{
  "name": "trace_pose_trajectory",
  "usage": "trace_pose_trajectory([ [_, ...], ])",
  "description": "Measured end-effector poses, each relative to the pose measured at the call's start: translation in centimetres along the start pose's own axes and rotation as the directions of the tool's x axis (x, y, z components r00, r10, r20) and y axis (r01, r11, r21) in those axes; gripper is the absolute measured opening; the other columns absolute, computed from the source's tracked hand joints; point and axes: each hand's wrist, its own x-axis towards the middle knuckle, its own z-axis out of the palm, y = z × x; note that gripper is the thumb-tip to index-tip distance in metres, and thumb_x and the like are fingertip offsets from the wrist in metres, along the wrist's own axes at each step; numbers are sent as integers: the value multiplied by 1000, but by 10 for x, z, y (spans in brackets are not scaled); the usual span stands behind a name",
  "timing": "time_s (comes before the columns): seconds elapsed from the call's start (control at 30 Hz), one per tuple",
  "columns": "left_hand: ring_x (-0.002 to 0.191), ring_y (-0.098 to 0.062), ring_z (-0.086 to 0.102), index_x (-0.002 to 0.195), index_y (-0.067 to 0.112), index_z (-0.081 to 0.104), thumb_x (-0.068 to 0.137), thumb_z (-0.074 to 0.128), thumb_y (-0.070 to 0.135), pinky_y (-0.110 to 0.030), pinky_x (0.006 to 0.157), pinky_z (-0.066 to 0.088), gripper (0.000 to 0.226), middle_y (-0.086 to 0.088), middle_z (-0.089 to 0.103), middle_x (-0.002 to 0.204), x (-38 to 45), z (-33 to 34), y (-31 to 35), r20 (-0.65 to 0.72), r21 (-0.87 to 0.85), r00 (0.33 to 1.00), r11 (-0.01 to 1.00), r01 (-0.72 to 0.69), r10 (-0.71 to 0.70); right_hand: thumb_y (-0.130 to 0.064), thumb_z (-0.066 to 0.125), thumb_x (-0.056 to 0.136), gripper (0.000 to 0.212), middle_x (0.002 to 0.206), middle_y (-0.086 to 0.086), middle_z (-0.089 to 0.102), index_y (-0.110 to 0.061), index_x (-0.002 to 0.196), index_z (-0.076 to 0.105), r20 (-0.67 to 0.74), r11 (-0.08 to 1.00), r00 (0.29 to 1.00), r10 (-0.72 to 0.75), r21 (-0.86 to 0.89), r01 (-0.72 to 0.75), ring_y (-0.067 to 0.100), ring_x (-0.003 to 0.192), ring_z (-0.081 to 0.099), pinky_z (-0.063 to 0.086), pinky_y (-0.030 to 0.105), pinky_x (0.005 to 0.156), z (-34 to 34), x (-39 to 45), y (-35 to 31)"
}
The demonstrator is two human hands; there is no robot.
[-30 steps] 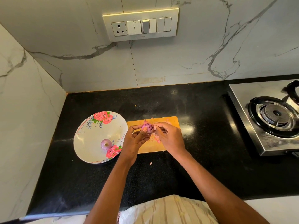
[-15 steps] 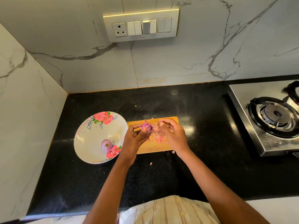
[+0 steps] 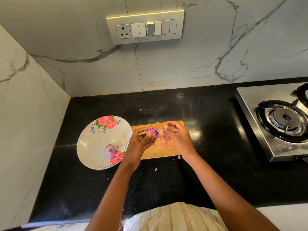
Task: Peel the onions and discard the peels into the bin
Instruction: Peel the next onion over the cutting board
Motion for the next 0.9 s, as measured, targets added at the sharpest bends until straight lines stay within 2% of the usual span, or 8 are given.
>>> trace_pose_trajectory([
  [0.13,110,-23,71,133,13,52,89,65,36,-39,101,55,51,-10,71,123,1,1,-1,-1,35,1000,999,-12,12,-20,77,90,23,106,0,74,-16,112,70,59,993,995,-80,-80,84,12,100,70,61,30,84,7,-2,2],
  [0.3,109,-26,71,133,10,51,100,58,22,-40,101,55,36,-12,70,122,0,-2,-2,28,-10,1000,1000,11,-10,-14,74,92,10,98,3,76,-15,102,71,-115,999,992,43,-21,-46,20,92,74,62,33,78,-2,9,13],
  [0.4,113,-27,70,134,10,51,100,59,18,-44,105,52,36,-13,68,124,1,-3,-4,42,-44,999,999,17,-15,-24,68,97,9,106,-5,75,-26,103,74,-139,963,987,76,-246,-109,13,98,71,59,41,89,-11,18,28],
  [0.5,119,-27,67,133,11,52,94,63,20,-44,108,50,41,-13,66,128,0,-2,-3,48,-66,999,998,14,-11,-29,64,100,19,115,-5,72,-19,111,75,-75,894,997,33,-443,-64,8,97,65,50,25,87,-11,14,27],
  [0.6,122,-25,64,133,13,54,88,67,26,-44,109,49,48,-11,64,131,0,-2,-3,43,-48,999,999,-7,9,-26,68,97,15,106,-10,73,-22,110,75,30,935,998,-54,-348,61,-2,94,66,52,18,84,-4,6,14],
  [0.7,125,-25,62,131,16,56,85,70,31,-45,111,47,51,-12,64,133,2,-3,-4,28,-26,999,999,-26,27,-28,70,96,14,108,-9,75,-28,110,74,126,978,990,-56,-191,79,5,102,70,60,27,86,4,1,4],
  [0.8,126,-23,61,132,18,58,84,72,35,-45,111,47,53,-8,65,133,2,-3,-6,16,12,999,999,-47,47,-24,73,94,17,108,-11,75,-27,111,75,130,970,985,-117,-198,141,3,103,70,60,30,90,9,-2,2],
  [0.9,124,-17,62,131,21,60,84,73,37,-43,110,49,51,-1,66,131,3,-2,-5,22,89,996,992,-84,83,-23,75,93,14,104,-8,76,-24,107,77,100,970,987,-129,-195,147,7,100,72,61,40,91,7,-3,7],
])
